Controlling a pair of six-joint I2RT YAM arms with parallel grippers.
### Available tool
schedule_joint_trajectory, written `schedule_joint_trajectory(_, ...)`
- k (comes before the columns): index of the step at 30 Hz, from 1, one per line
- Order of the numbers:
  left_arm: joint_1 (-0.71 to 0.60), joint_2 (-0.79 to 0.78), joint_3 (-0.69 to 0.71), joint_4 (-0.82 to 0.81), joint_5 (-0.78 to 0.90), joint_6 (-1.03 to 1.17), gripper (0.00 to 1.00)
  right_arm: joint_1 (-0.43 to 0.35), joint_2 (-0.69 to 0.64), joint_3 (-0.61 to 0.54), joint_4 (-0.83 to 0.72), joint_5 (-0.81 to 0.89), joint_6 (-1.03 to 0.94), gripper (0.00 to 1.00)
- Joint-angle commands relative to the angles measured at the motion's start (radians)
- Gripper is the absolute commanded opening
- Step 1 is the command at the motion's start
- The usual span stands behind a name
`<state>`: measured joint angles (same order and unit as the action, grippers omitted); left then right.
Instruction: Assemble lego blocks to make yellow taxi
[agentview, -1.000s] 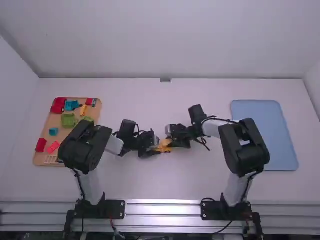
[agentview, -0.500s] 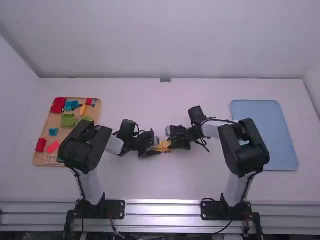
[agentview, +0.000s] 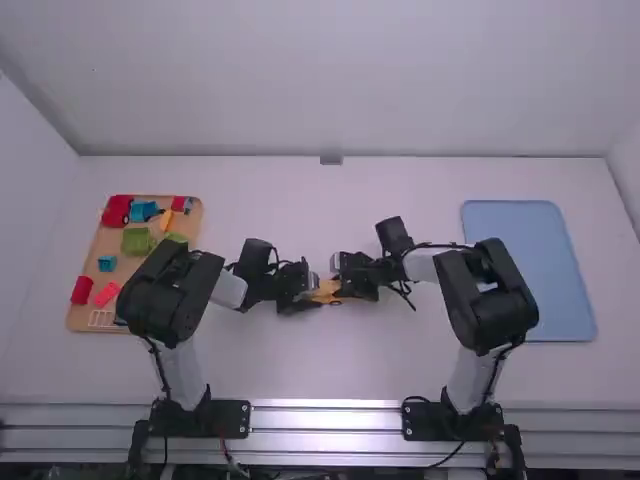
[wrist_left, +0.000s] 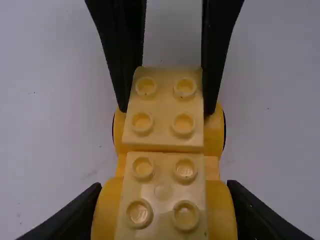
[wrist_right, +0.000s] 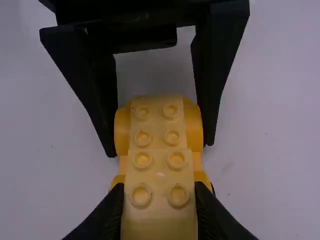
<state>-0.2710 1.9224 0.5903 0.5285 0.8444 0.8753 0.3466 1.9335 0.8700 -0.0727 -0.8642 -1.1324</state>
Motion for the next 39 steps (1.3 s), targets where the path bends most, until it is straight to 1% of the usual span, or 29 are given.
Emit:
schedule_joint_trajectory(1,-0.004,0.008,0.008,-0.023,0.003,0.013,0.54,0.0,-0.009,-0.013,-0.009,0.051,0.007,0.29)
schedule_joint_trajectory(2,-0.005,0.008,0.007,-0.023,0.004,0.012,0.54,0.0,-0.009,-0.013,-0.01,0.05,0.007,0.38)
schedule_joint_trajectory(3,-0.005,0.008,0.007,-0.023,0.004,0.012,0.54,0.0,-0.009,-0.013,-0.01,0.05,0.007,0.42)
schedule_joint_trajectory(5,-0.004,0.008,0.007,-0.023,0.004,0.011,0.54,0.0,-0.01,-0.013,-0.008,0.028,0.007,0.54)
schedule_joint_trajectory(7,-0.004,0.008,0.007,-0.021,0.003,0.011,0.54,0.0,-0.011,-0.012,-0.004,-0.01,0.007,0.58)
schedule_joint_trajectory(8,-0.004,0.008,0.007,-0.02,0.003,0.012,0.54,-0.001,-0.016,-0.008,-0.006,-0.035,0.006,0.63)
schedule_joint_trajectory(12,-0.004,0.008,0.007,-0.019,0.003,0.012,0.54,-0.031,-0.051,0.005,-0.01,-0.131,-0.008,0.64)
schedule_joint_trajectory(14,-0.004,0.008,0.007,-0.02,0.003,0.012,0.54,-0.049,-0.083,0.006,-0.034,-0.194,-0.06,0.64)
schedule_joint_trajectory(15,-0.004,0.008,0.007,-0.02,0.003,0.011,0.54,-0.058,-0.1,0.006,-0.051,-0.223,-0.093,0.6)
schedule_joint_trajectory(16,-0.004,0.008,0.007,-0.02,0.003,0.012,0.54,-0.066,-0.114,0.006,-0.073,-0.239,-0.126,0.41)
schedule_joint_trajectory(17,-0.004,0.008,0.007,-0.019,0.003,0.011,0.54,-0.069,-0.117,0.006,-0.08,-0.234,-0.126,0.17)
schedule_joint_trajectory(18,-0.004,0.008,0.007,-0.019,0.003,0.012,0.54,-0.071,-0.117,0.006,-0.085,-0.217,-0.12,0.0)
schedule_joint_trajectory(20,-0.004,0.008,0.007,-0.02,0.003,0.011,0.54,-0.068,-0.111,0.005,-0.093,-0.172,-0.086,0.0)
schedule_joint_trajectory(22,-0.004,0.008,0.007,-0.02,0.003,0.011,0.54,-0.046,-0.095,0.004,-0.092,-0.098,-0.034,0.0)
schedule_joint_trajectory(23,-0.004,0.008,0.007,-0.02,0.003,0.011,0.54,-0.046,-0.095,0.004,-0.092,-0.098,-0.034,0.0)
schedule_joint_trajectory(24,-0.004,0.008,0.007,-0.02,0.003,0.012,0.54,-0.029,-0.076,0.004,-0.09,-0.068,-0.021,0.0)
schedule_joint_trajectory(29,-0.004,0.008,0.007,-0.02,0.003,0.011,0.54,-0.009,-0.029,0.004,-0.085,-0.053,-0.015,0.0)
schedule_joint_trajectory(35,-0.004,0.008,0.007,-0.02,0.003,0.008,0.53,-0.007,0.0,0.006,-0.084,-0.051,-0.015,0.0)
schedule_joint_trajectory(39,-0.004,0.008,0.007,-0.021,0.004,0.008,0.52,-0.005,0.023,0.006,-0.031,-0.05,0.039,0.0)
